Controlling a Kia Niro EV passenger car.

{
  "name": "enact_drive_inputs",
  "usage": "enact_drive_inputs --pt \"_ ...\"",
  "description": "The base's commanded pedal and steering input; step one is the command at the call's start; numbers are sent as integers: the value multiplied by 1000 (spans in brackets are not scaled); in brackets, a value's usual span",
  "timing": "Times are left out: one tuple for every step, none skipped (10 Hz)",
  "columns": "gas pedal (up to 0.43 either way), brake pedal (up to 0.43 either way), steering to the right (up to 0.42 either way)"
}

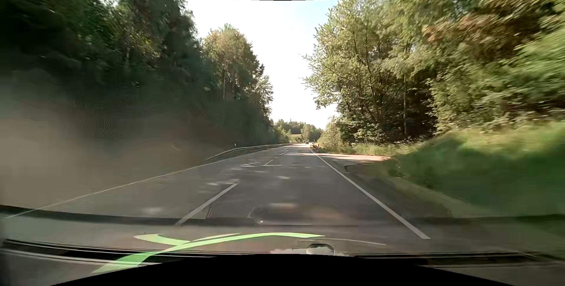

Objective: Follow the waypoints while adhering to traffic rules and regulations

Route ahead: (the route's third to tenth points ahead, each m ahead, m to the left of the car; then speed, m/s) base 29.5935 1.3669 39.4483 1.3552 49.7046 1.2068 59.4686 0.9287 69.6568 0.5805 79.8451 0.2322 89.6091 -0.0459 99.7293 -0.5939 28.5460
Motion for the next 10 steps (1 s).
enact_drive_inputs --pt "268 0 0" --pt "268 0 0" --pt "260 0 0" --pt "260 0 0" --pt "260 0 0" --pt "260 0 0" --pt "268 0 0" --pt "268 0 0" --pt "268 0 0" --pt "268 0 0"
